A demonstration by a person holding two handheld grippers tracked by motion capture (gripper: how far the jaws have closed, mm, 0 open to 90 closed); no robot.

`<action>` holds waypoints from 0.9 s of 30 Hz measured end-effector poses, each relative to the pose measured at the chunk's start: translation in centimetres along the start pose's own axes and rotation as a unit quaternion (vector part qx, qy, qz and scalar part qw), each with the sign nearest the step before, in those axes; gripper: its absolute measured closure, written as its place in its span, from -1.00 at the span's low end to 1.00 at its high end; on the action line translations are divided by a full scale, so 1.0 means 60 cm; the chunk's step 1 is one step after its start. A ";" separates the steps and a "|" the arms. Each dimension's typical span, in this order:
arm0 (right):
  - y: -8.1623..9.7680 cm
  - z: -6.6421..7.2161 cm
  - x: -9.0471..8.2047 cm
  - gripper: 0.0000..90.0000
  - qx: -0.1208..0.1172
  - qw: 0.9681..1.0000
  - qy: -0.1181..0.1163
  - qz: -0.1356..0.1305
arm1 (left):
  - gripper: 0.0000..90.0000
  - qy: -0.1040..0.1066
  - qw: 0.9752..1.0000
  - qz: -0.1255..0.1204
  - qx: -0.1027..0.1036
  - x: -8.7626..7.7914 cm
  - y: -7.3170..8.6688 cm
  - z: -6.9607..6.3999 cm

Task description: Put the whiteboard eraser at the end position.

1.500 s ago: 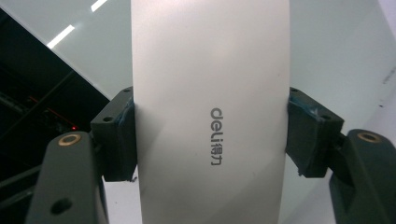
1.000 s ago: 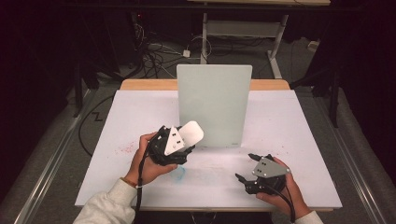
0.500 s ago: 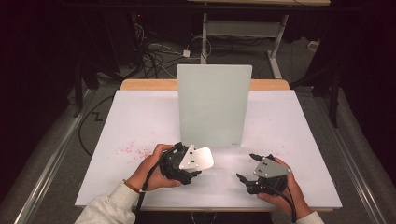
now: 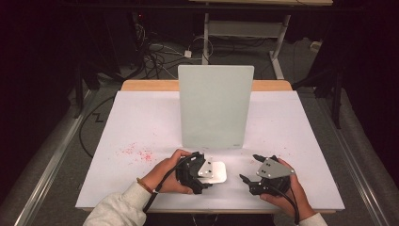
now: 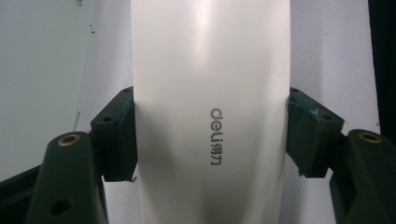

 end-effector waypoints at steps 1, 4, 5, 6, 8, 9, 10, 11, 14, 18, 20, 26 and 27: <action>0.000 0.000 0.000 -0.51 0.000 1.000 0.000 0.000 | -0.36 -0.001 1.000 0.001 0.001 0.002 -0.002 -0.001; 0.000 0.000 0.000 -0.51 0.000 1.000 0.000 0.000 | -0.36 -0.006 1.000 0.005 0.005 0.009 -0.005 -0.003; 0.001 0.000 0.000 -0.51 0.000 1.000 -0.001 0.000 | -0.36 -0.007 1.000 0.000 0.002 0.010 -0.007 -0.003; 0.001 0.000 0.000 -0.51 0.000 1.000 0.000 0.000 | -0.38 -0.005 1.000 -0.014 -0.008 0.008 -0.010 -0.003; 0.000 0.000 0.000 -0.51 0.000 1.000 0.000 0.000 | -0.42 -0.002 0.999 -0.033 -0.020 0.002 -0.015 0.001; 0.000 0.000 0.000 -0.51 0.000 1.000 0.000 0.000 | -0.41 -0.006 0.999 -0.038 -0.021 0.000 -0.017 0.002; 0.000 0.001 0.000 -0.51 0.000 1.000 -0.001 0.000 | -0.41 -0.009 0.999 -0.043 -0.023 -0.003 -0.019 0.003; 0.000 0.001 -0.001 -0.51 -0.002 1.000 -0.001 0.000 | -0.42 -0.008 0.998 -0.050 -0.026 -0.006 -0.020 0.003; -0.001 0.001 -0.002 -0.51 -0.001 1.000 -0.001 -0.002 | -0.48 -0.016 0.997 -0.065 -0.037 -0.014 -0.019 0.004; -0.001 0.001 -0.003 -0.51 -0.001 1.000 0.000 -0.003 | -0.53 -0.036 0.996 -0.071 -0.047 -0.024 -0.011 0.008; -0.002 0.001 -0.004 -0.50 -0.003 1.000 0.005 -0.005 | -0.55 -0.053 0.994 -0.075 -0.057 -0.029 -0.004 0.013; -0.004 0.000 -0.008 -0.50 0.000 1.000 0.009 -0.014 | -0.55 -0.105 0.985 -0.095 -0.102 -0.050 0.023 0.030; -0.004 0.000 -0.008 -0.50 -0.001 1.000 0.010 -0.014 | -0.55 -0.117 0.982 -0.100 -0.109 -0.055 0.028 0.033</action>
Point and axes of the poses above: each handheld gripper's, and its own axes: x roughly forward along the jaws, y roughly out of its underside, z roughly to its left, the point moved 3 cm from there along x, roughly forward along the jaws, and after that the axes turned 14 degrees about -y, right-handed, at the moved point
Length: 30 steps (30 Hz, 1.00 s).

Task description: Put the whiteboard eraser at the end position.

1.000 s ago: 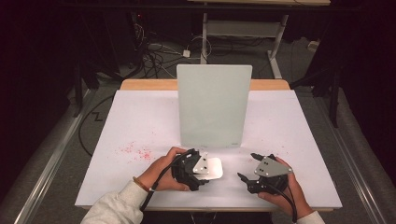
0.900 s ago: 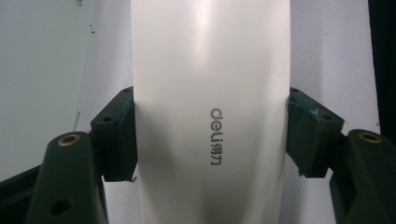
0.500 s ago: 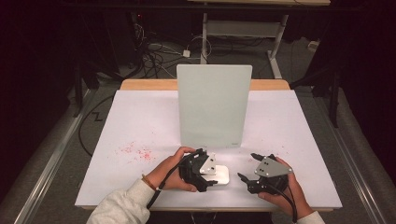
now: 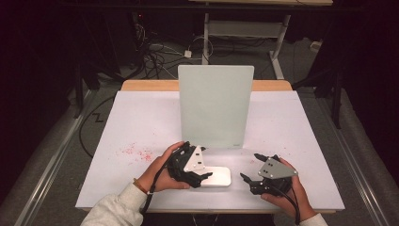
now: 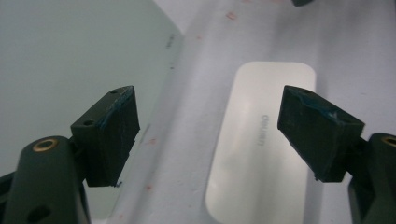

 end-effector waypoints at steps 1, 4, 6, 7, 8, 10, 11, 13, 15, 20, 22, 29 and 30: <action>0.000 0.000 0.000 -0.50 0.000 1.000 0.000 0.000 | -0.55 -0.010 1.000 -0.005 -0.010 -0.005 0.003 0.005; -0.002 -0.001 -0.003 -0.50 0.001 1.000 0.003 -0.004 | -0.55 -0.046 0.998 -0.019 -0.031 -0.019 0.014 0.020; -0.002 -0.002 -0.005 -0.50 0.002 1.000 0.006 -0.007 | -0.55 -0.066 0.997 -0.024 -0.040 -0.028 0.023 0.027; -0.002 -0.003 -0.005 -0.50 0.003 1.000 0.008 -0.008 | -0.55 -0.077 0.996 -0.024 -0.043 -0.032 0.029 0.029; -0.002 -0.004 -0.006 -0.50 0.003 1.000 0.010 -0.010 | -0.57 -0.086 0.995 -0.023 -0.047 -0.036 0.034 0.032; -0.002 -0.006 -0.007 -0.50 0.006 1.000 0.014 -0.012 | -0.58 -0.106 0.993 -0.021 -0.054 -0.045 0.048 0.039; -0.002 -0.007 -0.008 -0.50 0.008 1.000 0.017 -0.013 | -0.58 -0.123 0.991 -0.023 -0.057 -0.050 0.057 0.042; -0.001 -0.009 -0.009 -0.50 0.010 1.000 0.018 -0.016 | -0.58 -0.144 0.987 -0.019 -0.062 -0.060 0.077 0.049; 0.000 -0.010 -0.010 -0.50 0.014 1.000 0.021 -0.017 | -0.58 -0.153 0.986 -0.009 -0.071 -0.069 0.099 0.055; 0.001 -0.014 -0.013 -0.50 0.018 0.999 0.022 -0.021 | -0.58 -0.175 0.980 0.019 -0.095 -0.093 0.157 0.060; 0.000 -0.013 -0.013 -0.50 0.017 0.999 0.024 -0.020 | -0.58 -0.179 0.978 0.029 -0.101 -0.102 0.176 0.058; -0.007 -0.005 -0.014 -0.50 0.010 0.999 0.026 -0.019 | -0.58 -0.188 0.973 0.031 -0.134 -0.129 0.208 0.053; -0.008 -0.004 -0.014 -0.50 0.008 0.999 0.026 -0.019 | -0.58 -0.187 0.972 0.029 -0.136 -0.131 0.208 0.053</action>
Point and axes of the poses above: each handheld gripper's, and its own axes: x roughly forward along the jaws, y roughly out of its underside, z roughly to its left, the point moved 3 cm from there along x, roughly forward along the jaws, and after that the axes turned 14 degrees about -y, right-handed, at the moved point
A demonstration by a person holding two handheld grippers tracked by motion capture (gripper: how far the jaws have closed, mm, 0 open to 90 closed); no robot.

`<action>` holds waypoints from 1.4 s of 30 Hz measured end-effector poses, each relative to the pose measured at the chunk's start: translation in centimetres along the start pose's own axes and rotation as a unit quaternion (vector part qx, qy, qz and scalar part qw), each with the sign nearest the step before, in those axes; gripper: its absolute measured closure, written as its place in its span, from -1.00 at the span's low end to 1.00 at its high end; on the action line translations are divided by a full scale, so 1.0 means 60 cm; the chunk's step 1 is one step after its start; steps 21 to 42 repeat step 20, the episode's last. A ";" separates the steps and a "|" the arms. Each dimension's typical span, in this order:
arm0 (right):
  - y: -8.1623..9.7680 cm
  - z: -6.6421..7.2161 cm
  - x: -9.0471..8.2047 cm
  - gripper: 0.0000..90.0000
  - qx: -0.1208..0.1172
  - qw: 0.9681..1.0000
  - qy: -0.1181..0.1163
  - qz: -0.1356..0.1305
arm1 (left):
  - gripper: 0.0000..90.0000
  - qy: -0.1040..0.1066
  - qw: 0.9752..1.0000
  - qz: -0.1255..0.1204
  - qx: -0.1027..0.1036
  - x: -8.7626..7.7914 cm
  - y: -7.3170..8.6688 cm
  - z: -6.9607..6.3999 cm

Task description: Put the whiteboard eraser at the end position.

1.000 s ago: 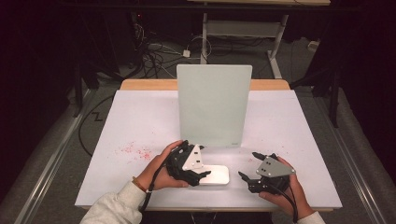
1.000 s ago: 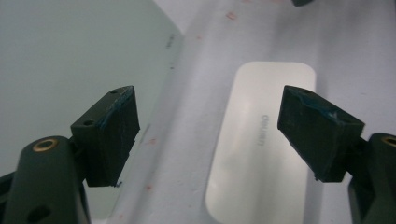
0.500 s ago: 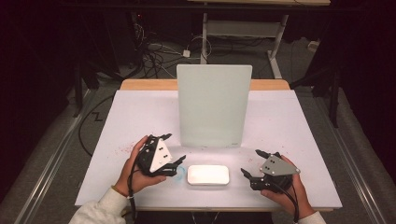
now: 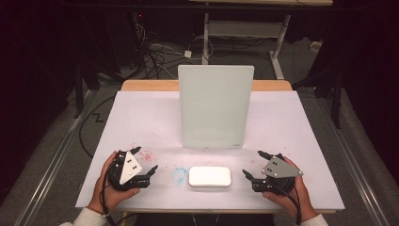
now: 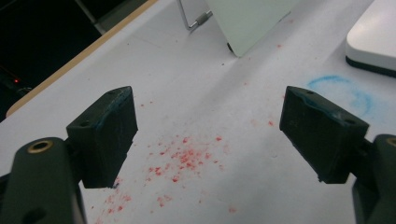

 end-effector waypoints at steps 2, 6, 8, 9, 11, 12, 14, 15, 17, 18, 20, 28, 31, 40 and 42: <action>-0.001 0.001 0.000 -0.50 0.000 1.000 0.002 0.001 | -0.58 0.000 1.000 0.002 0.004 0.000 0.000 -0.002; 0.000 0.000 0.002 -0.50 0.000 1.000 0.004 0.006 | -0.58 0.002 1.000 0.004 0.008 0.004 -0.002 -0.006; 0.002 -0.002 0.002 -0.50 0.002 1.000 0.005 0.008 | -0.58 0.003 1.000 0.005 0.008 0.006 -0.002 -0.007; 0.003 -0.003 0.001 -0.50 0.004 1.000 0.005 0.007 | -0.58 0.004 1.000 0.007 0.008 0.008 -0.002 -0.006; 0.005 -0.006 0.000 -0.49 0.005 1.000 0.006 0.007 | -0.58 0.007 1.000 0.010 0.008 0.011 -0.001 -0.006; 0.006 -0.007 0.000 -0.49 0.006 1.000 0.007 0.007 | -0.58 0.008 1.000 0.013 0.010 0.013 0.000 -0.007; 0.007 -0.009 -0.001 -0.49 0.010 1.000 0.010 0.007 | -0.58 0.008 1.000 0.017 0.012 0.017 0.000 -0.008; 0.008 -0.009 -0.002 -0.49 0.010 1.000 0.009 0.006 | -0.58 0.009 1.000 0.019 0.013 0.019 0.000 -0.009; 0.008 -0.010 -0.002 -0.50 0.010 1.000 0.010 0.004 | -0.58 0.010 1.000 0.022 0.015 0.021 0.000 -0.010; 0.008 -0.010 -0.002 -0.50 0.010 1.000 0.010 0.004 | -0.58 0.011 1.000 0.023 0.015 0.022 0.000 -0.011; 0.009 -0.011 -0.002 -0.50 0.011 1.000 0.010 0.004 | -0.58 0.012 0.999 0.026 0.018 0.023 0.001 -0.013; 0.009 -0.011 -0.002 -0.50 0.011 1.000 0.010 0.004 | -0.58 0.012 0.999 0.026 0.018 0.023 0.001 -0.013; 0.009 -0.011 -0.002 -0.50 0.011 1.000 0.010 0.004 | -0.58 0.012 0.999 0.026 0.018 0.023 0.001 -0.013; 0.009 -0.011 -0.002 -0.50 0.011 1.000 0.010 0.004 | -0.58 0.012 0.999 0.026 0.018 0.023 0.001 -0.013; 0.009 -0.011 -0.002 -0.50 0.011 1.000 0.010 0.004 | -0.58 0.012 0.999 0.026 0.018 0.023 0.001 -0.013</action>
Point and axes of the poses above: each handheld gripper's, and its own axes: x roughly forward along the jaws, y roughly out of its underside, z roughly to its left, the point moved 3 cm from there along x, roughly forward along the jaws, and after that the axes turned 14 degrees about -y, right-handed, at the moved point
